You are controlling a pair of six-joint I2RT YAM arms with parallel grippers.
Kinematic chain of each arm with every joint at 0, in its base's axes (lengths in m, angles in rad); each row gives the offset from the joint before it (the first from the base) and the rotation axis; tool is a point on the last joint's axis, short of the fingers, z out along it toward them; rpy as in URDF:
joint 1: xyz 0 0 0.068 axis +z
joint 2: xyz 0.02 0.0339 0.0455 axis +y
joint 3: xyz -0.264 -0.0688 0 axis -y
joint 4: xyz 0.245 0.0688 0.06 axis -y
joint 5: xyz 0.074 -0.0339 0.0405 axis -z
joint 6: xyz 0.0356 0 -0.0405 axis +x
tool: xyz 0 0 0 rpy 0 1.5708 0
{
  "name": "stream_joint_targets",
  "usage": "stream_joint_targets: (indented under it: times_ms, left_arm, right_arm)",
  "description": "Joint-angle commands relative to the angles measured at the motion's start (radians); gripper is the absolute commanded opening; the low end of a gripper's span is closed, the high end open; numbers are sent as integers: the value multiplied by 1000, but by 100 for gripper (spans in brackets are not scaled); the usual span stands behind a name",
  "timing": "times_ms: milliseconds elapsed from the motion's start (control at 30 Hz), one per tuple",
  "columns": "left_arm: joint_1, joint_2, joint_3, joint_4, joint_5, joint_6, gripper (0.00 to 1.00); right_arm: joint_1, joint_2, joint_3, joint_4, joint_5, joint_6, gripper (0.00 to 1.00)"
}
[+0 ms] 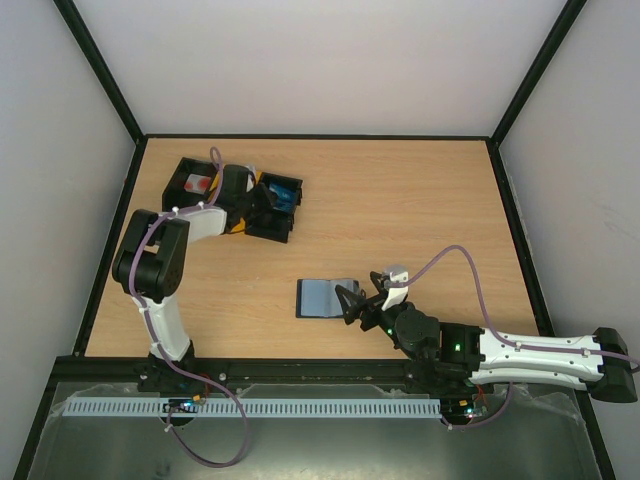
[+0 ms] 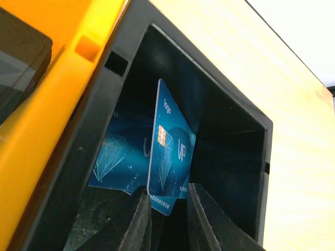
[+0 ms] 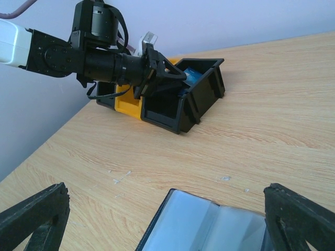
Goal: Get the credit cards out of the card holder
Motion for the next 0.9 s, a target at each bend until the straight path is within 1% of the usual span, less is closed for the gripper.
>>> stream_joint_targets:
  times_ms: [0,367,500,633,767,867]
  left_arm:
    - [-4,-9,35,-26,-18,15,23]
    - [-4,-12,41,-33,-14,21,26]
    - [-4,-6,61,-64,-10,36,30]
    - [-4,-12,65,-78,-9,36,31]
    - [-4,-35,81,-110,-7,50,32]
    - [-6,-74,94,-140,2,57,32]
  right_arm:
    - [6,-7,-7,-16,26,19,98]
    - [6,-6,0,-17,18,16,98]
    - [6,-8,-1,-23,18,14,98]
    - [6,-6,1,-14,9,-1,98]
    - [6,5,6,-10,7,-10,98]
    - [6,22,14,-25,37,24,98]
